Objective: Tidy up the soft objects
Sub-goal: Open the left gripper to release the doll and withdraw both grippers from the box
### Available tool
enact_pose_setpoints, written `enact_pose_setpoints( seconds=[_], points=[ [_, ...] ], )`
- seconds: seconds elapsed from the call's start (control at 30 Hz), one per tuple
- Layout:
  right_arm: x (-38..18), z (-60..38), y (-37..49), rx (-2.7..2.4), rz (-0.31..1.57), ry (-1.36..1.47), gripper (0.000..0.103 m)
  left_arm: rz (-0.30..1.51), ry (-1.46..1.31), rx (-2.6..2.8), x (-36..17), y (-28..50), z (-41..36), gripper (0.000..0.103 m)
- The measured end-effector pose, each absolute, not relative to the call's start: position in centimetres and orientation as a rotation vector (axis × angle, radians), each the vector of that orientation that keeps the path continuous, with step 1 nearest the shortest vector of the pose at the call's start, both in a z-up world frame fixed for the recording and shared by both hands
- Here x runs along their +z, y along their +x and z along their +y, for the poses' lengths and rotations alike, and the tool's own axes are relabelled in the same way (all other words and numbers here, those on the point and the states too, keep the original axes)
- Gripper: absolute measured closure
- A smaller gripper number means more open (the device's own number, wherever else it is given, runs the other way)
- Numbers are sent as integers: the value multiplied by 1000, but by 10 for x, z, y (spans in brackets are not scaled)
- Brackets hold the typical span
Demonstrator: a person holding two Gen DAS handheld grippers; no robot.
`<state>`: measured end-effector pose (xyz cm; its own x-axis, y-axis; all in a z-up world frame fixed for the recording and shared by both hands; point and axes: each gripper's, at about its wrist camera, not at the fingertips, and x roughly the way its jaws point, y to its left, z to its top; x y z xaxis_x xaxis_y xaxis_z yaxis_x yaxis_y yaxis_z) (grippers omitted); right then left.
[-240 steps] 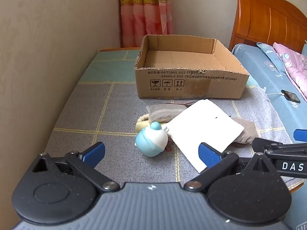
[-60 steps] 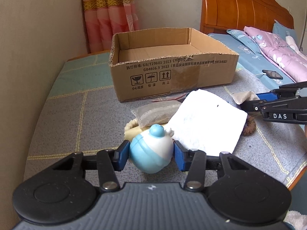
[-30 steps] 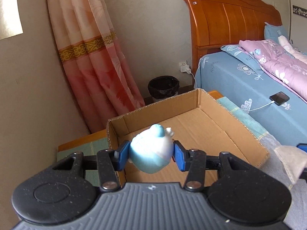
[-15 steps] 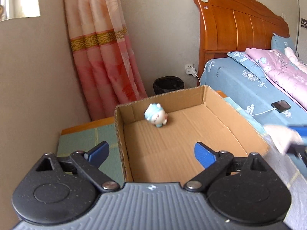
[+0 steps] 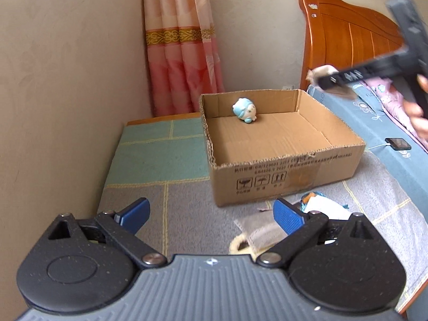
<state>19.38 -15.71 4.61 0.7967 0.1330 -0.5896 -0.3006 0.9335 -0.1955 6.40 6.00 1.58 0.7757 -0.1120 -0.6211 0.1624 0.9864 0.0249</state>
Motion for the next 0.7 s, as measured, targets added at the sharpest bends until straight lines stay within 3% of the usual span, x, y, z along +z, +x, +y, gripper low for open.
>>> enact_pose_setpoints(
  seconds=[0.13, 0.17, 0.2, 0.27, 0.37, 0.47, 0.7],
  points=[
    [48, -142, 230, 208, 602, -311, 64, 685, 60, -160, 8, 59, 65, 5],
    [48, -139, 239, 205, 604, -312, 57, 692, 55, -156, 6, 58, 67, 5],
    [48, -138, 245, 199, 604, -311, 40, 696, 49, -152, 4, 58, 69, 5],
    [46, -137, 254, 181, 604, -305, 20, 704, 42, -146, 2, 55, 71, 5],
    [46, -139, 254, 178, 620, -290, 19, 705, 42, -145, 0, 54, 75, 5],
    [47, -145, 241, 185, 618, -272, 10, 703, 44, -146, 0, 53, 76, 5],
    [51, -160, 200, 209, 606, -228, 0, 696, 37, -181, 1, 47, 68, 3]
  ],
)
